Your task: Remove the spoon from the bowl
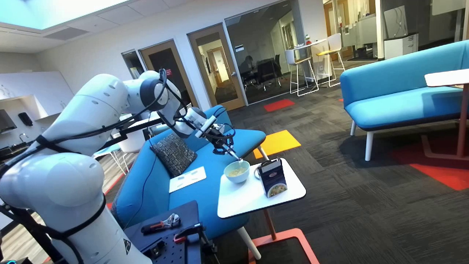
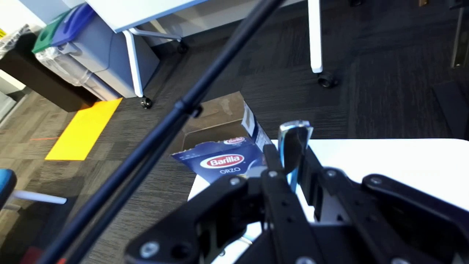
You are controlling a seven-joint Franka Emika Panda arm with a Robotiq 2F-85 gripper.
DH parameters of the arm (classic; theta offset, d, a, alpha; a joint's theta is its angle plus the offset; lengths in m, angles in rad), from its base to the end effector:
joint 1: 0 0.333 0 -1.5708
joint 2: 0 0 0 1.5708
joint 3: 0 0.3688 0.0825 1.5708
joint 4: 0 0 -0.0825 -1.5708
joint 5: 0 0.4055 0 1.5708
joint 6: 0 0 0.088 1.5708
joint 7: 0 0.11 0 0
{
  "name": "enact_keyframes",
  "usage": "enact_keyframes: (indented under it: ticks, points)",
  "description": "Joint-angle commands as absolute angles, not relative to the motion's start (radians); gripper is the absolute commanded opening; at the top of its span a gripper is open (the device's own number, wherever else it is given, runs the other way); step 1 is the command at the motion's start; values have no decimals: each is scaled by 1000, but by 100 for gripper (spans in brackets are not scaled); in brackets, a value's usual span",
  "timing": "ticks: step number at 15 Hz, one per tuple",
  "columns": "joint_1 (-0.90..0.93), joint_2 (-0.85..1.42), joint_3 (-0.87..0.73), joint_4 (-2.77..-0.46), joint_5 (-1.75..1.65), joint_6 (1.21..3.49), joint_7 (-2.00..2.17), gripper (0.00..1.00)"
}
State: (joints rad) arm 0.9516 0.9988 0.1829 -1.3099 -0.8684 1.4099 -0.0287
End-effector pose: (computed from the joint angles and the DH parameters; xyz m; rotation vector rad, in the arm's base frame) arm 0.4085 0.5838 0.1395 1.5855 1.3704 -0.4040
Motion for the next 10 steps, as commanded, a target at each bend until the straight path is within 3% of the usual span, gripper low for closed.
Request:
enact_keyframes:
  ticks: [1, 7, 10]
  points:
    - [990, 1052, 149, -1222, -929, 1355, -66, 4]
    - [945, 1066, 168, -1178, -881, 1372, -110, 4]
    - [849, 988, 198, -1277, -779, 1448, -96, 4]
